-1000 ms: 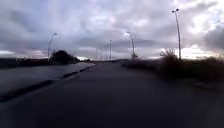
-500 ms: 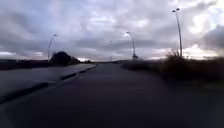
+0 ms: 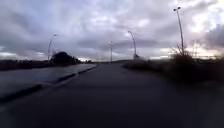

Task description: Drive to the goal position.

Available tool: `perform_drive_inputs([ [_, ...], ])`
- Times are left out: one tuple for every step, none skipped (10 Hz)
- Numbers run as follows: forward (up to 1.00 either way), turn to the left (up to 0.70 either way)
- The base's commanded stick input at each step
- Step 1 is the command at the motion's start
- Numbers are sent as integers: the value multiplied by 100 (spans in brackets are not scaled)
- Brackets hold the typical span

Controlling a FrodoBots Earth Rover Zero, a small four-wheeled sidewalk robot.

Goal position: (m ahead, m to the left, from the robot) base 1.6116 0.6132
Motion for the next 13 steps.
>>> perform_drive_inputs([
  [70, 0],
  [70, 0],
  [70, 0],
  [70, 0],
  [70, 0],
  [70, 0],
  [70, 0],
  [70, 0],
  [70, 0],
  [70, 0],
  [70, 0],
  [70, 0],
  [70, 0],
])
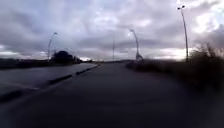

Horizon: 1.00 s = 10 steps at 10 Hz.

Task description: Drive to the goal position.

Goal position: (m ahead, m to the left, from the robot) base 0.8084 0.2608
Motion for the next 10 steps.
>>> perform_drive_inputs([
  [70, 0],
  [70, 0],
  [70, 0],
  [70, 0],
  [70, 0],
  [70, 0],
  [70, 0],
  [70, 0],
  [70, 0],
  [70, 0],
])
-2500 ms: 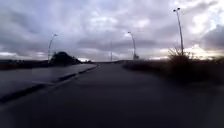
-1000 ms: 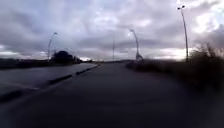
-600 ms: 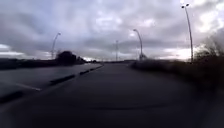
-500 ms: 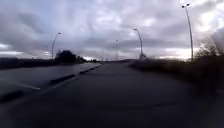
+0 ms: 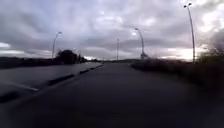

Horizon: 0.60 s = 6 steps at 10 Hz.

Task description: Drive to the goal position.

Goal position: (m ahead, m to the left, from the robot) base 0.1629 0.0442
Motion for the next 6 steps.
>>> perform_drive_inputs([
  [70, 0],
  [70, 0],
  [70, 0],
  [70, 0],
  [70, 0],
  [70, 0],
])
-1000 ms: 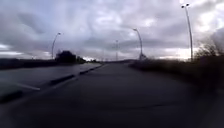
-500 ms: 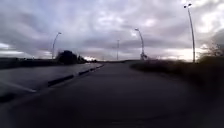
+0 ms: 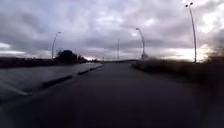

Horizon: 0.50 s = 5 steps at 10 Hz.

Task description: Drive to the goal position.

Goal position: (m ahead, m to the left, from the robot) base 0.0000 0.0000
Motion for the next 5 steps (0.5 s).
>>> perform_drive_inputs([
  [70, 0],
  [70, 0],
  [70, 0],
  [70, 0],
  [70, 0],
])
